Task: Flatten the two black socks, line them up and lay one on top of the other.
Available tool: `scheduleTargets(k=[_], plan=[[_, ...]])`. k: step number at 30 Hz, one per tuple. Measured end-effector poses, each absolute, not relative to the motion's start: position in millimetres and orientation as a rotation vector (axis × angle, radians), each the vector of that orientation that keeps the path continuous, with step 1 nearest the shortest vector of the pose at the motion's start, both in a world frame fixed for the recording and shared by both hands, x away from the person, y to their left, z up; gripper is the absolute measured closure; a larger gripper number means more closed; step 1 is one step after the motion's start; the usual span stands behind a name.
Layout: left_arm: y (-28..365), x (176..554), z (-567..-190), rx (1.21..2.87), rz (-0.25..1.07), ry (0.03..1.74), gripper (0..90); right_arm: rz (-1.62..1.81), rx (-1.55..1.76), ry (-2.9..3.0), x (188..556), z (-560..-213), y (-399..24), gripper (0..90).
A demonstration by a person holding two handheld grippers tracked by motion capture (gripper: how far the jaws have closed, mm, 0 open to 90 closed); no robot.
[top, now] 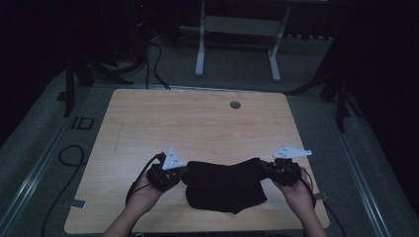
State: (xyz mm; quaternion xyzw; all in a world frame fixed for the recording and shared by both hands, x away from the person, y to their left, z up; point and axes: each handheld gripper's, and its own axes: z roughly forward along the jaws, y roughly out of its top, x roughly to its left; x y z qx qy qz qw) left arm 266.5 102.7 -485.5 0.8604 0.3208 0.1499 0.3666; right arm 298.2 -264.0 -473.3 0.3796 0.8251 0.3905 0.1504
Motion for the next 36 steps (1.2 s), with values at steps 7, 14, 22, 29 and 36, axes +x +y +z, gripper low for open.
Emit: scheduleTargets(k=[7, 14, 22, 29, 36], plan=[[94.6, 247.6, -502.6, 2.254, 0.275, 0.808, 87.4, 1.073, 1.138, 2.409, 266.6, -496.9, -269.3, 85.8], [90.7, 247.9, -529.1, 2.284, 0.183, 0.843, 87.3, 1.048, 1.225, 2.433, 266.8, -523.4, -279.4, 85.5], [90.5, 244.8, -532.6, 2.274, 0.223, 0.849, 62.8, 0.956, 1.220, 2.503, 269.0, -537.7, -277.5, 64.6], [104.5, 238.5, -510.4, 2.154, 0.299, 0.862, 56.5, 1.046, 1.192, 2.401, 261.6, -514.0, -283.9, 57.7], [77.8, 232.5, -529.7, 2.249, 0.226, 0.745, 83.9, 0.919, 1.098, 2.536, 257.1, -538.4, -262.7, 88.1]])
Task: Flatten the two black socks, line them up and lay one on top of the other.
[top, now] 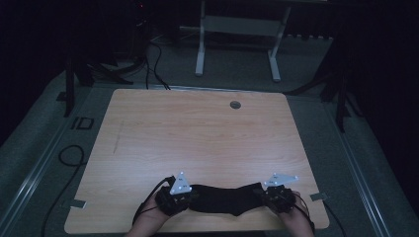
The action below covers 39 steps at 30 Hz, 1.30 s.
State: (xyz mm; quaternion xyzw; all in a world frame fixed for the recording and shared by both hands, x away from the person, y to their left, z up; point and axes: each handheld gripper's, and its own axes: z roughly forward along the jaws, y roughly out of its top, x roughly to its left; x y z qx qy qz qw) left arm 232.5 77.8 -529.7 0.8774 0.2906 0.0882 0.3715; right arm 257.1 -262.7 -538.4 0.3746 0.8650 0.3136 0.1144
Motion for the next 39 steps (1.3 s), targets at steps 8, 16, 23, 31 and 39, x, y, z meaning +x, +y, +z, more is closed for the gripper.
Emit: scheduleTargets(k=[8, 16, 23, 31, 39], plan=[[81.3, 253.6, -558.4, 2.272, 0.211, 0.821, 89.3, 0.907, 1.094, 2.524, 273.9, -549.3, -260.8, 89.5], [88.6, 276.1, -559.9, 2.261, 0.277, 0.821, 89.1, 0.917, 1.083, 2.496, 299.7, -550.9, -251.2, 89.4], [95.8, 298.7, -560.5, 2.251, 0.319, 0.840, 89.1, 0.924, 1.085, 2.460, 328.4, -552.6, -240.1, 88.6], [99.6, 320.5, -560.9, 2.239, 0.343, 0.869, 89.0, 0.924, 1.095, 2.426, 356.5, -553.8, -228.7, 88.6], [103.7, 315.0, -549.0, 2.156, 0.355, 0.814, 53.6, 1.077, 1.067, 2.422, 356.2, -543.2, -233.5, 61.3]])
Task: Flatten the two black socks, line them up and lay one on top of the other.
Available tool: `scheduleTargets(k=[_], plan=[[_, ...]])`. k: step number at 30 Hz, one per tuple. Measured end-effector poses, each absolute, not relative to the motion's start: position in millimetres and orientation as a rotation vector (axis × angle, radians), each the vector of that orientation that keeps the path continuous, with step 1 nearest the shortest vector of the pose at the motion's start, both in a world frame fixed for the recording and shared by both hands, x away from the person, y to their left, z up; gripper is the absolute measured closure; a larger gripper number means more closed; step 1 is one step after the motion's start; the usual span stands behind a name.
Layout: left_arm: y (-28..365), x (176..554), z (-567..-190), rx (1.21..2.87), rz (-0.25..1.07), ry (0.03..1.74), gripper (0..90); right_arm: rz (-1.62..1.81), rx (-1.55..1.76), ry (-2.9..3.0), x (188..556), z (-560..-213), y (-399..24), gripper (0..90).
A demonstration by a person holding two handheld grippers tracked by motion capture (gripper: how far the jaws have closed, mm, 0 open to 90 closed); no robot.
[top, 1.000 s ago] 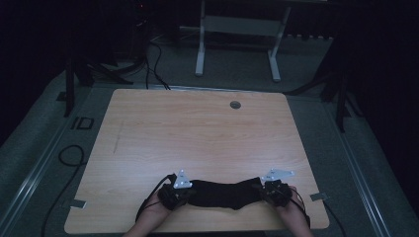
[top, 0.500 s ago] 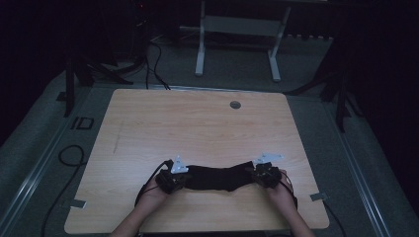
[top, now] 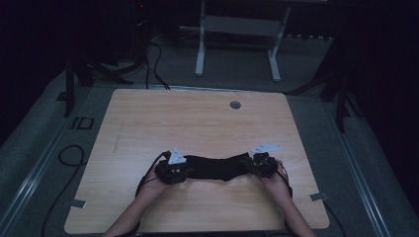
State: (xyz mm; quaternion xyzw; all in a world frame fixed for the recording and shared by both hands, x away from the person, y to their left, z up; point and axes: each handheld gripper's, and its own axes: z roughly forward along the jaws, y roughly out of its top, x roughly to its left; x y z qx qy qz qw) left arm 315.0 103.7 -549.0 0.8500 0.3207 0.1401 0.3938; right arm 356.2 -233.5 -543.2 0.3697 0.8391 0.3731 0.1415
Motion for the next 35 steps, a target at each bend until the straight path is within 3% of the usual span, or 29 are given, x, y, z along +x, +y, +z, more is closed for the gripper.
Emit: scheduleTargets(k=[2, 3, 4, 6, 9, 20, 35], plan=[[107.3, 312.0, -546.4, 2.111, 0.340, 0.807, 38.1, 1.142, 1.046, 2.399, 352.9, -538.8, -238.7, 54.6], [107.3, 312.0, -546.4, 2.111, 0.340, 0.807, 26.1, 1.142, 1.046, 2.399, 352.9, -538.8, -238.7, 54.6], [107.7, 310.5, -546.5, 2.104, 0.359, 0.827, 26.1, 1.192, 1.051, 2.383, 350.3, -535.6, -244.2, 45.3], [110.5, 307.3, -546.9, 2.117, 0.399, 0.828, 11.2, 1.197, 1.091, 2.359, 346.9, -533.3, -250.7, 33.7], [120.1, 302.1, -548.1, 2.084, 0.401, 0.842, 7.3, 1.189, 1.111, 2.341, 341.7, -533.2, -261.8, 12.0], [169.1, 284.0, -553.0, 1.967, 0.408, 0.908, 5.1, 1.134, 1.200, 2.184, 320.2, -550.2, -318.0, 10.4], [202.8, 260.7, -561.3, 1.906, 0.437, 0.973, 4.7, 1.075, 1.232, 2.105, 295.5, -560.3, -350.1, 10.4]])
